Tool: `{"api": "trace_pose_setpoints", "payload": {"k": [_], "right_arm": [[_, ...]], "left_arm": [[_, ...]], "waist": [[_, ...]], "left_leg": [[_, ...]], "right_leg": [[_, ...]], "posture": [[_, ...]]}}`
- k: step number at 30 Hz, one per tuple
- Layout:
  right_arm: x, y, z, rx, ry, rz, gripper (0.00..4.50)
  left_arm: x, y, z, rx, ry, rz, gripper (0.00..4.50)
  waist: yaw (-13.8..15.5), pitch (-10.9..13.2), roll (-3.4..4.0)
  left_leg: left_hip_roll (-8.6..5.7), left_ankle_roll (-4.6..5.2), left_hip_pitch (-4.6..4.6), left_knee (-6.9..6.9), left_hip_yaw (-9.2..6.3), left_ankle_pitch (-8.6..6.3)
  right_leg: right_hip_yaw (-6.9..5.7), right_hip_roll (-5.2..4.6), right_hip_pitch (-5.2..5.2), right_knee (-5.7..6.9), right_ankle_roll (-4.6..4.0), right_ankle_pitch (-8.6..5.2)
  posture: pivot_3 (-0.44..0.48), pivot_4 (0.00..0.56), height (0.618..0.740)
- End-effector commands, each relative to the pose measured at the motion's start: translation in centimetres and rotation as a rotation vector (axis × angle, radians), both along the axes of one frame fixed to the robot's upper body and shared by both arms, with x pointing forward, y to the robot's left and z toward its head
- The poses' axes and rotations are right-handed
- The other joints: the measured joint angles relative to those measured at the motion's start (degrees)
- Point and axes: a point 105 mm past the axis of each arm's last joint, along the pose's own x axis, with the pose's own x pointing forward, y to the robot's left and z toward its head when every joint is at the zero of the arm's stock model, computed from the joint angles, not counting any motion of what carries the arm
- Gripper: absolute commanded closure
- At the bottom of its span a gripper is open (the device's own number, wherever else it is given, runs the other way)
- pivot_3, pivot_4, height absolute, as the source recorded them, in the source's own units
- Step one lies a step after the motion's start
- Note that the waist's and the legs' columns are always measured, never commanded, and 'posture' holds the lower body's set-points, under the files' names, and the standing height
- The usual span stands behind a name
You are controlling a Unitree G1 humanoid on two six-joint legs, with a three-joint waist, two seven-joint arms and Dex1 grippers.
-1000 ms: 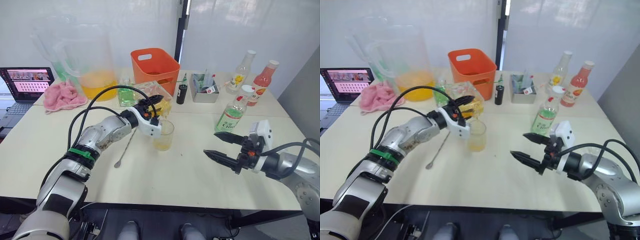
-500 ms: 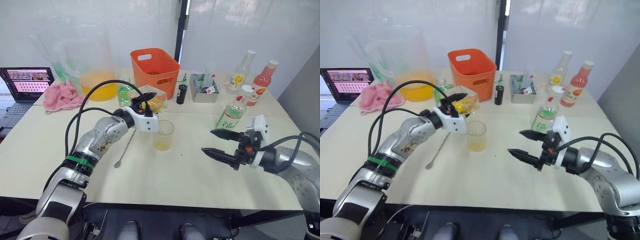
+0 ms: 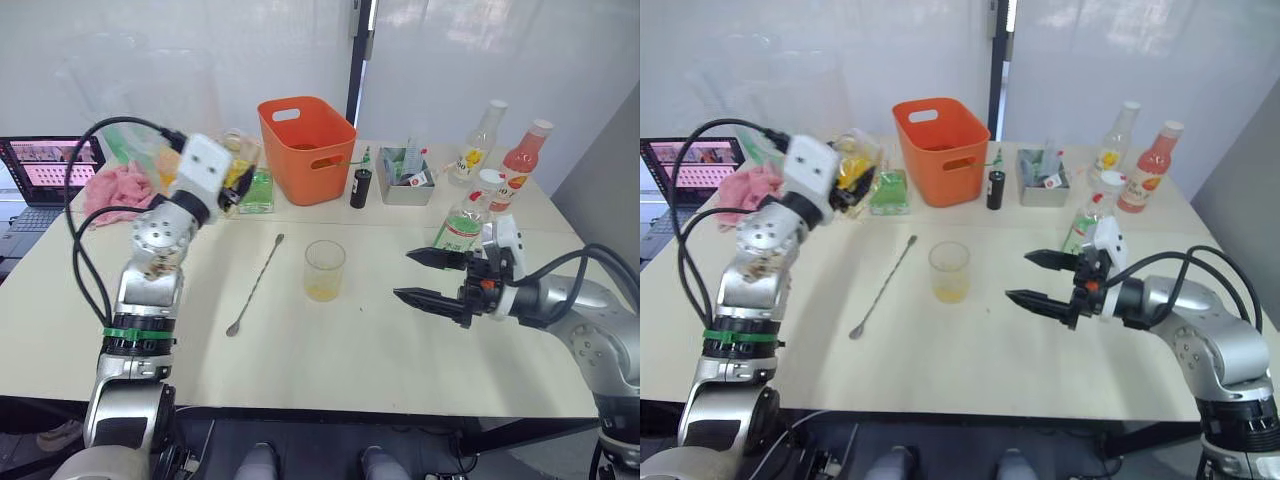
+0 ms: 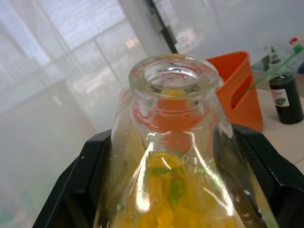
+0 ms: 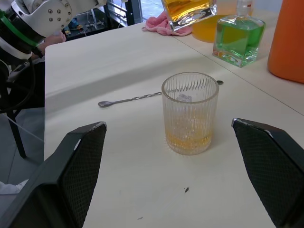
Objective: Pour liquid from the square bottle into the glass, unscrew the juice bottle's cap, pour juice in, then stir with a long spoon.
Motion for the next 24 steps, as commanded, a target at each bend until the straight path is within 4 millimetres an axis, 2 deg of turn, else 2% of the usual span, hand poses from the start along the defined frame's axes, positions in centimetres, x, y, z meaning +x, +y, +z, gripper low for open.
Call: {"api": "trace_pose_setpoints", "payload": {"k": [1,4,9,16,22,24], "right_arm": [[0.1,0.3,1.2,0.014,-0.060,0.017,0.04],[0.0,0.8,1.4,0.023,-0.063,0.041,0.04],[0.0,0.8,1.5,0.021,-0.060,0.040,0.04],[-0.3,0.9,1.7,0.018,-0.060,0.050,0.04],[-0.5,1.1,1.3,0.022,-0.054,0.047,0.04],[-0.5,1.0,1.4,0.025,-0.055,0.039,0.04]], "left_arm": [[-1.1,3.3,3.1,-0.055,-0.071,0.104,1.70],[-1.0,5.8,2.4,-0.107,-0.015,0.189,1.70],[-1.0,7.5,1.7,-0.286,0.028,0.168,1.70],[-0.1,7.0,-0.2,-0.334,0.098,0.084,1.70],[1.0,5.7,-2.9,-0.274,0.159,0.024,1.70],[1.2,5.7,-3.2,-0.280,0.158,0.024,1.70]], "waist": [[0.04,0.00,0.00],[-0.04,0.00,0.00],[0.33,0.00,-0.01],[0.63,-0.01,-0.02],[0.47,-0.01,-0.02],[0.44,-0.01,-0.02]], "left_leg": [[0.00,0.00,0.00,0.00,0.00,0.00],[0.00,0.00,0.00,0.00,-0.01,0.00],[0.00,0.00,-0.02,-0.01,-0.03,0.00],[0.00,-0.02,-0.02,0.00,-0.07,0.00],[0.00,-0.02,-0.01,-0.03,-0.08,0.00],[0.00,-0.02,-0.01,-0.03,-0.09,0.01]], "right_leg": [[0.00,0.00,0.00,-0.01,-0.01,0.00],[-0.01,0.00,0.00,-0.01,-0.02,0.01],[-0.03,0.01,0.00,-0.03,-0.02,0.01],[-0.10,0.01,0.09,-0.13,-0.04,0.03],[-0.12,0.01,0.08,-0.13,-0.05,0.03],[-0.12,0.01,0.08,-0.13,-0.06,0.04]], "posture": [[0.000,0.150,0.738],[0.000,0.150,0.738],[0.000,0.150,0.738],[0.000,0.150,0.738],[0.000,0.150,0.738],[0.000,0.150,0.738]]}}
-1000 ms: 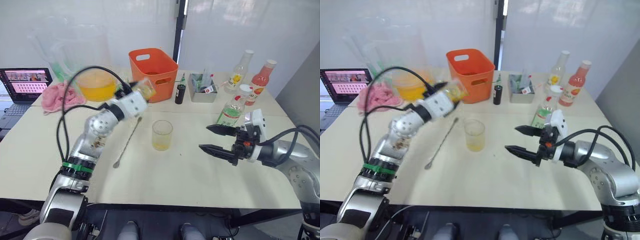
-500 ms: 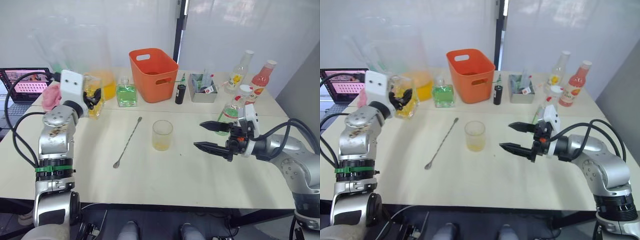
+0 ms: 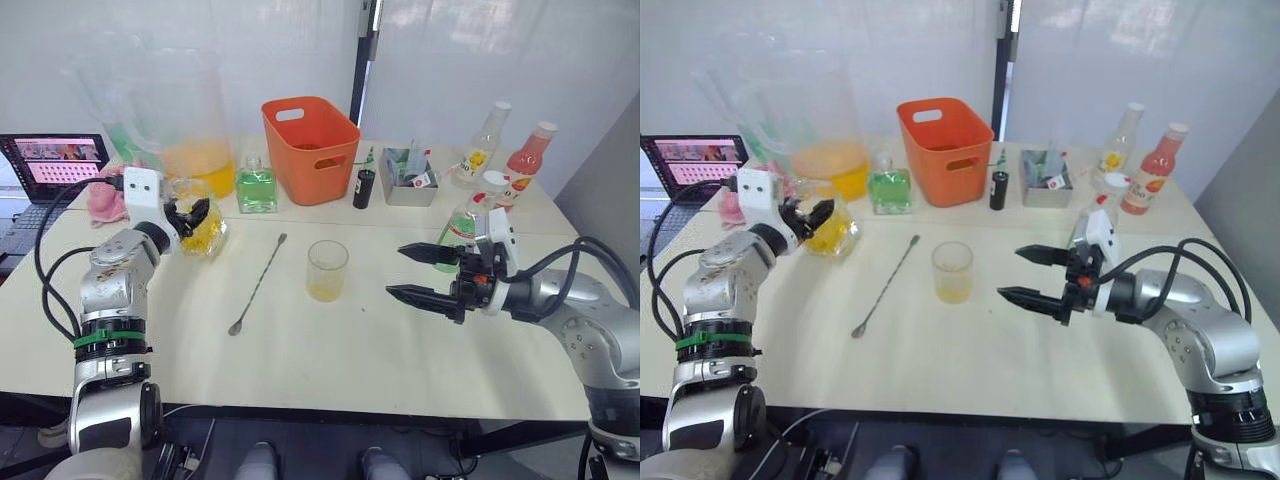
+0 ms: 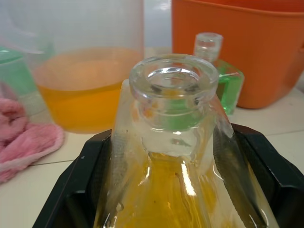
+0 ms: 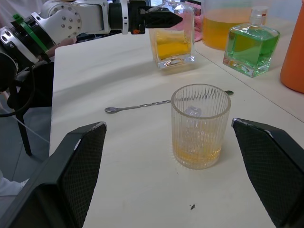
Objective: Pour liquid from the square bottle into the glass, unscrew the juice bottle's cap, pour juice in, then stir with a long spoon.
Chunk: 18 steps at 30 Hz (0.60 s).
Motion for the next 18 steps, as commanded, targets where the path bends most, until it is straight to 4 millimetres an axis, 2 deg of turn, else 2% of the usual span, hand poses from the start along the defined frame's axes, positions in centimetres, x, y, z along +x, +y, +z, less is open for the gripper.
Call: {"api": "trace_pose_setpoints", "payload": {"k": [1,11,13,15,16,18], "right_arm": [[-0.5,0.1,1.0,0.016,-0.038,0.005,0.04],[-0.5,-0.3,1.2,0.025,-0.037,-0.020,0.04],[-0.5,-0.4,1.2,0.025,-0.036,-0.020,0.00],[-0.5,-0.4,1.3,0.026,-0.034,-0.019,0.00],[-0.5,-0.4,1.3,0.027,-0.033,-0.019,0.00],[-0.4,-0.4,1.3,0.036,-0.028,-0.021,0.00]], "left_arm": [[-0.2,-0.2,3.0,0.027,-0.135,-0.014,1.70],[-0.3,0.0,1.3,0.025,-0.089,-0.019,1.70],[-0.4,-0.1,1.3,0.018,-0.094,-0.019,0.69],[-0.7,0.0,1.9,0.008,-0.123,-0.016,0.03],[-0.7,0.0,2.2,0.003,-0.136,-0.015,0.03],[-1.3,-0.3,3.9,-0.015,-0.224,-0.024,0.03]], "waist": [[-0.09,0.00,0.00],[-0.29,0.00,0.00],[-0.32,0.00,0.00],[-0.33,0.00,0.00],[-0.26,0.00,0.00],[-0.17,0.00,0.00]], "left_leg": [[0.00,0.00,0.00,0.00,0.00,0.00],[0.00,0.00,0.01,-0.01,0.00,0.00],[0.00,0.00,0.02,-0.02,0.00,0.00],[0.00,0.00,0.02,-0.02,0.00,0.00],[0.00,0.00,0.02,-0.02,0.00,0.00],[0.00,0.00,0.04,0.00,0.00,0.00]], "right_leg": [[-0.01,0.00,0.00,0.00,0.00,0.00],[0.01,0.00,-0.01,0.00,-0.01,0.00],[0.01,0.00,0.00,0.01,-0.01,0.00],[0.01,0.00,0.00,0.01,-0.01,0.00],[0.01,0.00,0.00,0.01,-0.01,0.00],[0.01,0.00,0.02,0.02,-0.01,0.00]], "posture": [[0.000,0.150,0.738],[0.000,0.150,0.738],[0.000,0.150,0.738],[0.000,0.150,0.738],[0.000,0.150,0.738],[0.000,0.150,0.738]]}}
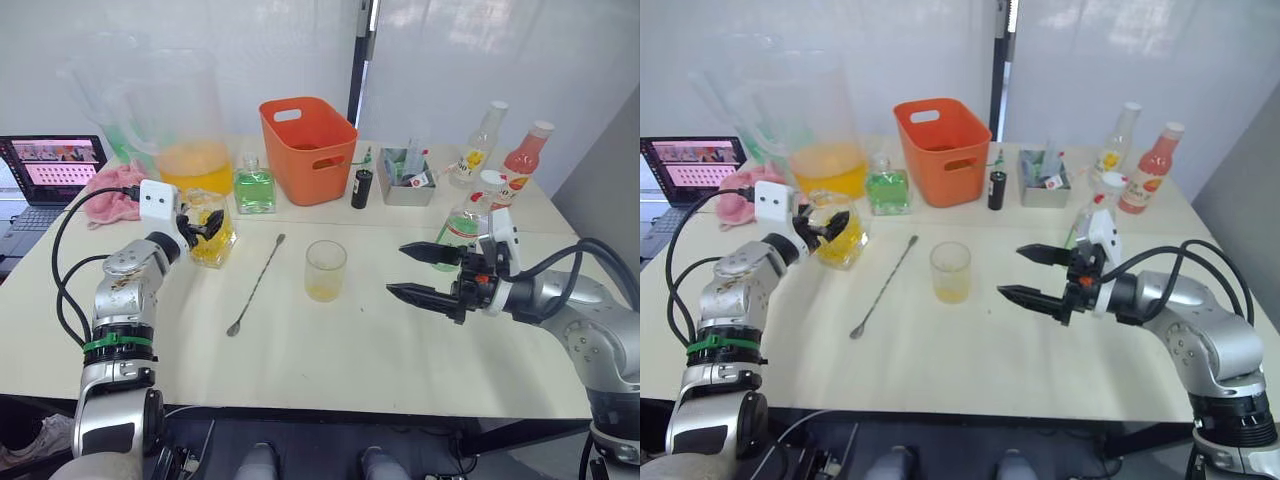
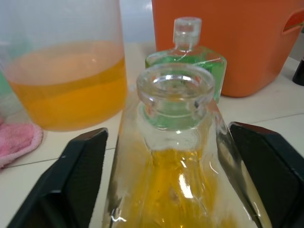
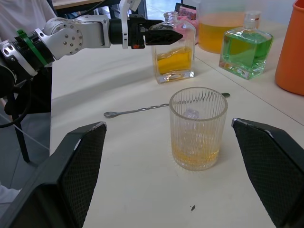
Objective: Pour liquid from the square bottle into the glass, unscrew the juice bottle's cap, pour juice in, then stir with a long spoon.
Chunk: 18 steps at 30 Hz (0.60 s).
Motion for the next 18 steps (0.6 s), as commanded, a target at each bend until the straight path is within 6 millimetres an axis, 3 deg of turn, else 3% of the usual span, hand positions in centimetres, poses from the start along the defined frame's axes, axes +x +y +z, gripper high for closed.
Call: {"api": "trace_pose_setpoints", "payload": {"k": [1,7,10,13,18], "right_arm": [[-0.2,-0.3,1.1,0.015,-0.031,-0.008,0.00],[-0.1,-0.5,0.9,0.026,-0.025,-0.014,0.00],[0.0,-0.6,0.7,0.026,-0.022,-0.019,0.00],[0.1,-0.6,0.4,0.032,-0.016,-0.031,0.00],[0.3,-0.5,-0.2,0.054,-0.001,-0.044,0.00]], "left_arm": [[-1.3,0.0,4.9,-0.026,-0.213,-0.007,0.03],[-3.8,-0.7,11.0,0.005,-0.460,-0.048,0.03],[-4.7,-1.6,12.8,-0.054,-0.499,-0.116,0.03],[-6.0,-3.7,12.6,-0.034,-0.455,-0.276,0.03],[-9.2,-6.8,9.4,0.065,-0.268,-0.565,0.03]], "waist": [[0.04,0.00,0.00],[0.11,0.00,0.00],[0.10,0.00,0.00],[0.05,0.00,0.00],[-0.70,0.00,0.01]], "left_leg": [[0.00,0.00,0.00,0.01,0.00,0.00],[0.00,-0.01,0.02,0.01,0.00,0.00],[0.00,-0.01,0.02,0.02,0.00,0.01],[0.00,-0.01,0.05,0.01,0.00,0.00],[0.02,-0.01,0.14,-0.04,0.02,0.00]], "right_leg": [[0.00,0.00,0.01,-0.01,0.00,0.00],[0.00,0.00,0.04,-0.01,0.00,0.00],[0.00,0.00,0.06,-0.02,0.00,0.00],[0.01,0.00,0.09,-0.03,0.01,-0.01],[0.04,0.00,0.09,0.03,-0.01,-0.01]], "posture": [[0.000,0.150,0.738],[0.000,0.150,0.738],[0.000,0.150,0.738],[0.000,0.150,0.738],[0.000,0.150,0.738]]}}
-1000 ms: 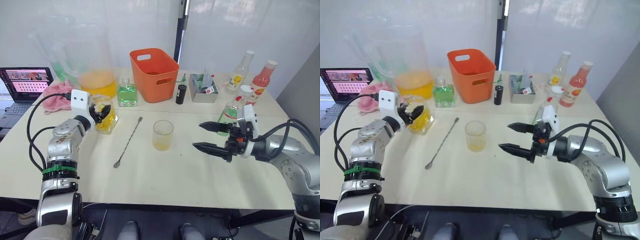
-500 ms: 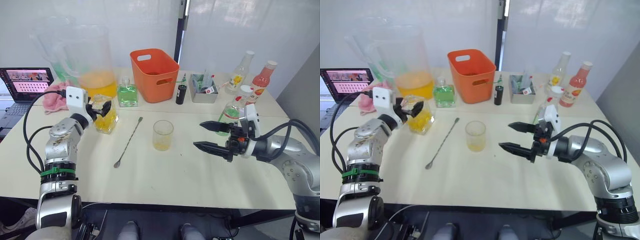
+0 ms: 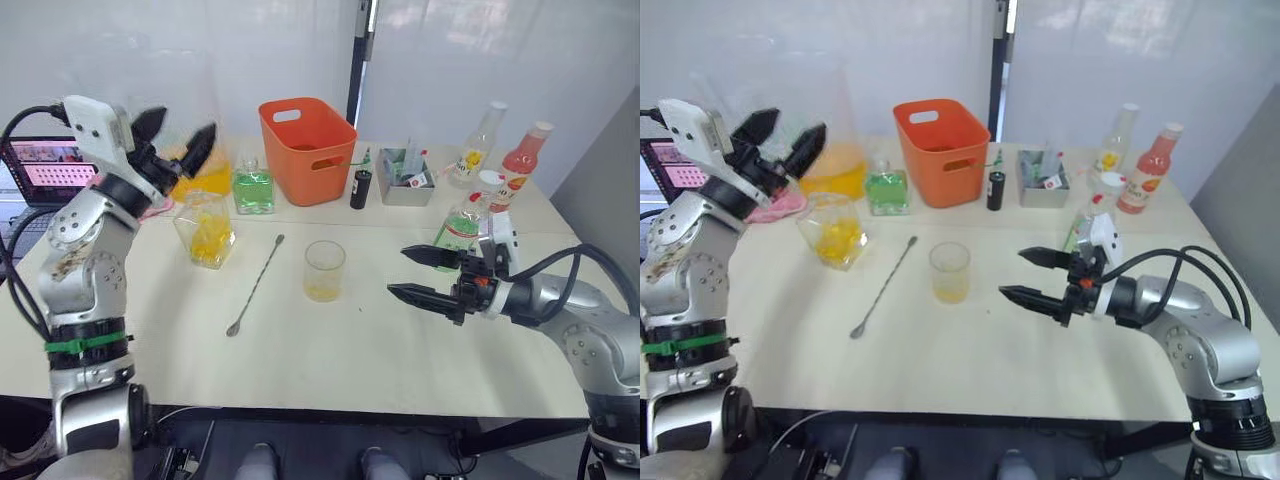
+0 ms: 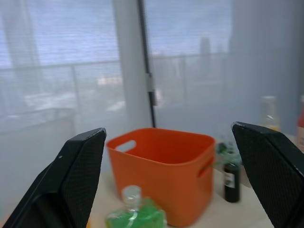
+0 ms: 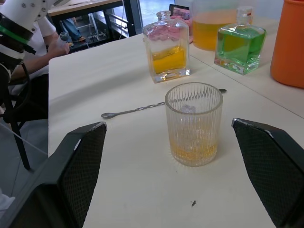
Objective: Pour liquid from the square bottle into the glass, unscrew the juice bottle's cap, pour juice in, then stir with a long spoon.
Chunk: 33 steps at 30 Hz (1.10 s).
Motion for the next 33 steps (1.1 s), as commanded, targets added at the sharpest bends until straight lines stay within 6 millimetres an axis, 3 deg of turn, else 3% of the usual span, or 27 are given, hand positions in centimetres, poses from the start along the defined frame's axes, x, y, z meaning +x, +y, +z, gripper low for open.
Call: {"api": "trace_pose_setpoints", "payload": {"k": [1,9,12,17,21,27,33], "right_arm": [[0.1,-0.3,0.5,0.009,-0.038,-0.018,0.00],[0.9,-0.8,-0.8,-0.008,-0.038,-0.061,0.00],[0.8,-0.9,-1.5,-0.030,-0.025,-0.059,0.00],[0.5,-2.0,-2.7,-0.050,-0.023,-0.115,0.00],[0.5,-3.3,-3.4,-0.073,-0.035,-0.195,0.00],[0.3,-7.8,-5.4,-0.116,-0.028,-0.405,0.00],[-0.5,-13.1,-4.9,-0.087,-0.096,-0.619,0.00]], "left_arm": [[-2.8,-2.2,-1.2,0.120,0.073,-0.180,0.03],[-6.3,-2.3,-6.5,0.292,0.286,-0.263,0.03],[-5.8,-1.3,-8.0,0.320,0.276,-0.144,0.03],[-6.7,0.3,-11.4,0.359,0.336,-0.097,0.03],[-6.8,2.1,-12.7,0.355,0.361,-0.045,0.03],[-7.7,3.4,-12.1,0.263,0.372,-0.182,0.03],[-6.8,3.8,-12.9,0.292,0.410,-0.212,0.03]], "waist": [[-0.31,0.00,0.00],[-0.89,0.00,0.01],[-0.56,0.00,0.00],[-0.64,0.00,0.01],[-0.58,0.00,0.01],[-0.25,0.00,0.01],[-0.36,-0.01,0.04]], "left_leg": [[0.00,0.00,0.01,0.01,0.00,0.00],[0.06,-0.01,0.09,-0.03,0.04,0.00],[0.06,-0.01,0.09,-0.01,0.05,0.00],[0.08,-0.01,0.09,-0.08,0.08,-0.01],[0.08,-0.02,0.10,-0.07,0.12,-0.01],[0.09,-0.03,0.10,-0.07,0.13,-0.02],[0.10,-0.03,0.12,-0.09,0.15,-0.01]], "right_leg": [[0.00,0.00,0.00,0.02,0.01,-0.01],[0.01,0.01,0.00,-0.01,-0.01,-0.11],[0.02,0.01,0.03,-0.06,0.18,-0.25],[0.05,0.01,-0.01,-0.10,0.05,-0.25],[0.06,0.01,-0.02,-0.10,-0.26,-0.45],[0.05,0.00,-0.02,-0.14,-0.27,-0.49],[0.05,0.00,-0.02,-0.12,-0.29,-0.51]], "posture": [[0.000,0.150,0.738],[0.000,0.150,0.738],[0.000,0.150,0.738],[0.000,0.150,0.738],[0.000,0.150,0.738],[0.000,0.150,0.738],[0.000,0.150,0.738]]}}
